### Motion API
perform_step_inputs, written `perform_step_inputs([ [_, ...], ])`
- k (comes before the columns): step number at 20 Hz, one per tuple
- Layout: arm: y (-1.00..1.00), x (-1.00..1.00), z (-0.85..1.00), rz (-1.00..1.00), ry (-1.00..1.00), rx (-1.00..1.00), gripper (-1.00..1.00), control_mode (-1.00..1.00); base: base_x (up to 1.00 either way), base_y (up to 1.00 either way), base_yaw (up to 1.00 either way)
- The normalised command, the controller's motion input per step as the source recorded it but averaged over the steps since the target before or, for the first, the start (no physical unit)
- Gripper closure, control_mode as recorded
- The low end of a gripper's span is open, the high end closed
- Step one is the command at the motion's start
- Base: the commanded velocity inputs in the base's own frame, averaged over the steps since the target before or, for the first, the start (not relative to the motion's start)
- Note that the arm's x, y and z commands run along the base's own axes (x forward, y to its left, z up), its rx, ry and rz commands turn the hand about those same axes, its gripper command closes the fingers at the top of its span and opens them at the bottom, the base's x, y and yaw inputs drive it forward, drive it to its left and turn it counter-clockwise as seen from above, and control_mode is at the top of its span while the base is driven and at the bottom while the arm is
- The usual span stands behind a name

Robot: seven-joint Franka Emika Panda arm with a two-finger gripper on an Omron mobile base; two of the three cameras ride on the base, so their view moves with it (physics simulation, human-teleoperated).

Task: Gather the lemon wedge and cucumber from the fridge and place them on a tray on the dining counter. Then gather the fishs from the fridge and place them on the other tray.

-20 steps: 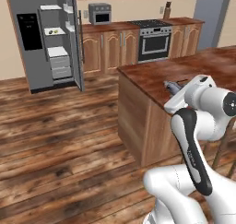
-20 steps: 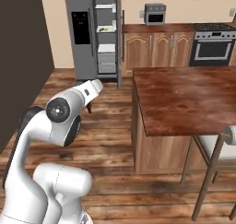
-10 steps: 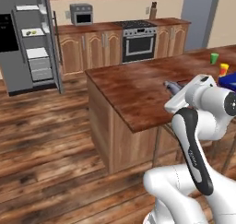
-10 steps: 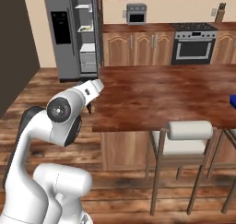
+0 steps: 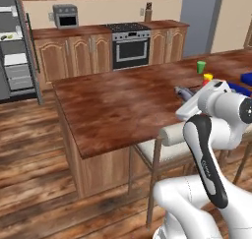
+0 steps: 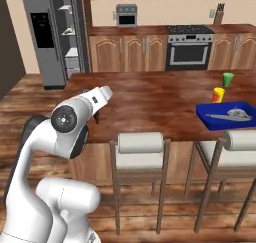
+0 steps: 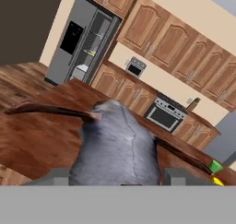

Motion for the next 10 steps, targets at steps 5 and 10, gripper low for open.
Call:
perform_step_inputs([
  [5, 0.00, 0.00, 0.00, 0.00, 0.00, 0.00, 1.00, 1.00, 0.02, -1.00, 0.00],
  [10, 0.00, 0.00, 0.00, 0.00, 0.00, 0.00, 1.00, 1.00, 0.01, -1.00, 0.00],
])
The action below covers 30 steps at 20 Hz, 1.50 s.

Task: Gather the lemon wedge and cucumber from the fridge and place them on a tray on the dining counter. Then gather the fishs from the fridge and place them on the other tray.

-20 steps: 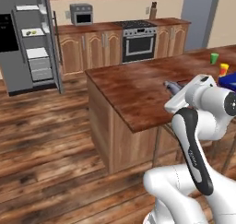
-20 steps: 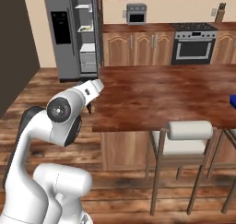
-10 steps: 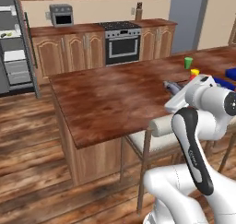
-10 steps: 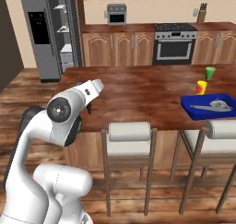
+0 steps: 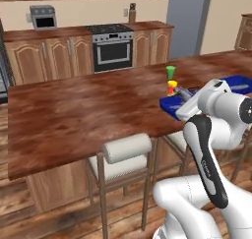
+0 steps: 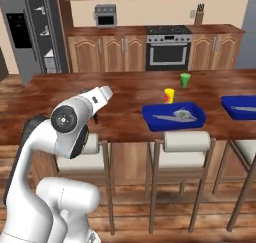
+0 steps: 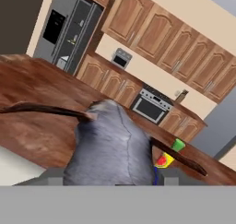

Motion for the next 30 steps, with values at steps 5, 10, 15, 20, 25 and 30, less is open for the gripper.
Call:
perform_step_inputs([
  [5, 0.00, 0.00, 0.00, 0.00, 0.00, 0.00, 1.00, 1.00, 0.00, -1.00, 0.00],
  [10, 0.00, 0.00, 0.00, 0.00, 0.00, 0.00, 1.00, 1.00, 0.00, -1.00, 0.00],
  [15, 0.00, 0.00, 0.00, 0.00, 0.00, 0.00, 1.00, 1.00, 0.12, -1.00, 0.00],
  [20, 0.00, 0.00, 0.00, 0.00, 0.00, 0.00, 1.00, 1.00, 0.35, -0.58, 0.04],
  [25, 0.00, 0.00, 0.00, 0.00, 0.00, 0.00, 1.00, 1.00, 0.25, 0.02, 0.21],
  [30, 0.00, 0.00, 0.00, 0.00, 0.00, 0.00, 1.00, 1.00, 0.07, 0.23, 0.28],
])
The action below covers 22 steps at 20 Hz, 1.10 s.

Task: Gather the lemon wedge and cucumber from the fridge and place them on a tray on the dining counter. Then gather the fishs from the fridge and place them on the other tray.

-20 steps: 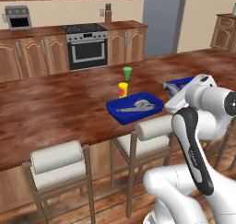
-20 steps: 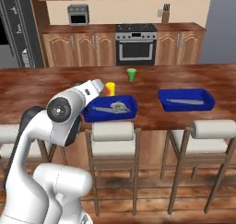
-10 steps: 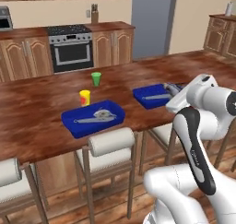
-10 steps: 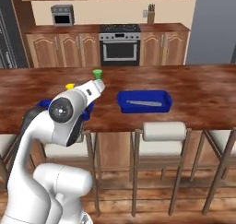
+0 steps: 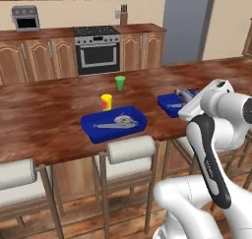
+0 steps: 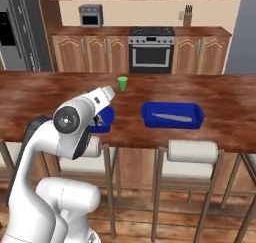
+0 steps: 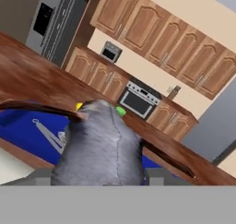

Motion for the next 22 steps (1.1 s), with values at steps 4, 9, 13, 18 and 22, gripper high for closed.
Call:
perform_step_inputs([
  [4, 0.00, 0.00, 0.00, 0.00, 0.00, 0.00, 1.00, 1.00, 0.31, 0.22, 0.37],
  [9, 0.00, 0.00, 0.00, 0.00, 0.00, 0.00, 1.00, 1.00, 0.88, 0.21, 0.47],
  [13, 0.00, 0.00, 0.00, 0.00, 0.00, 0.00, 1.00, 1.00, 1.00, 0.22, 0.46],
  [18, 0.00, 0.00, 0.00, 0.00, 0.00, 0.00, 1.00, 1.00, 1.00, 0.15, 0.40],
  [22, 0.00, 0.00, 0.00, 0.00, 0.00, 0.00, 1.00, 1.00, 1.00, 0.05, 0.37],
])
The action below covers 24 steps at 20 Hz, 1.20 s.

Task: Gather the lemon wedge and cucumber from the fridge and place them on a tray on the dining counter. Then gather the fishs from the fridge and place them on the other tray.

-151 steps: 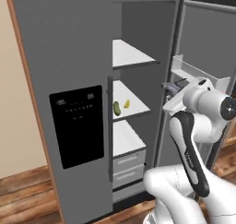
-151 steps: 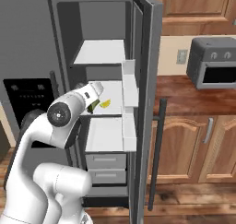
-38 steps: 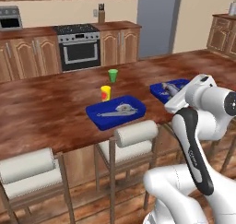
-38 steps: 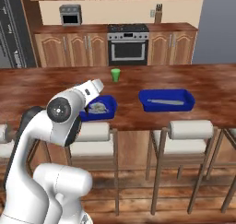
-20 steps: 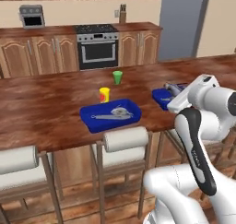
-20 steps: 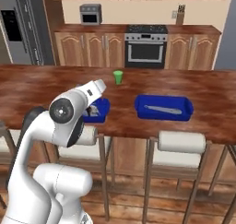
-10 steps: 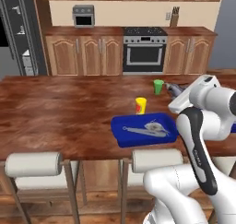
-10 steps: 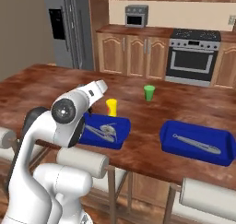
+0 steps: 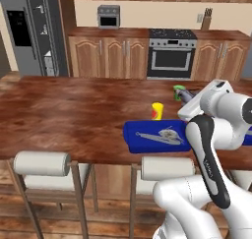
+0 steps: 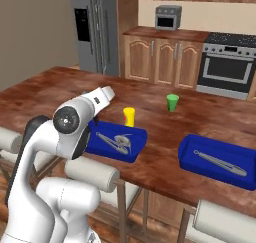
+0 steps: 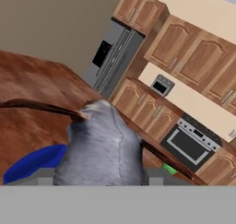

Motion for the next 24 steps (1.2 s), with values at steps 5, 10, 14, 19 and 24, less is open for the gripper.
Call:
perform_step_inputs([
  [5, 0.00, 0.00, 0.00, 0.00, 0.00, 0.00, 1.00, 1.00, 0.55, 0.01, 0.11],
  [10, 0.00, 0.00, 0.00, 0.00, 0.00, 0.00, 1.00, 1.00, 0.08, 0.00, 0.00],
  [14, 0.06, 0.42, -0.10, 0.01, 0.26, 0.00, 1.00, -1.00, 0.06, 0.00, 0.00],
  [19, 0.14, 0.86, -0.20, 0.07, 0.60, 0.00, 1.00, -1.00, 0.00, 0.00, 0.00],
  [24, 0.11, 0.79, -0.42, 0.08, 0.39, 0.00, 1.00, -1.00, 0.00, 0.00, 0.00],
])
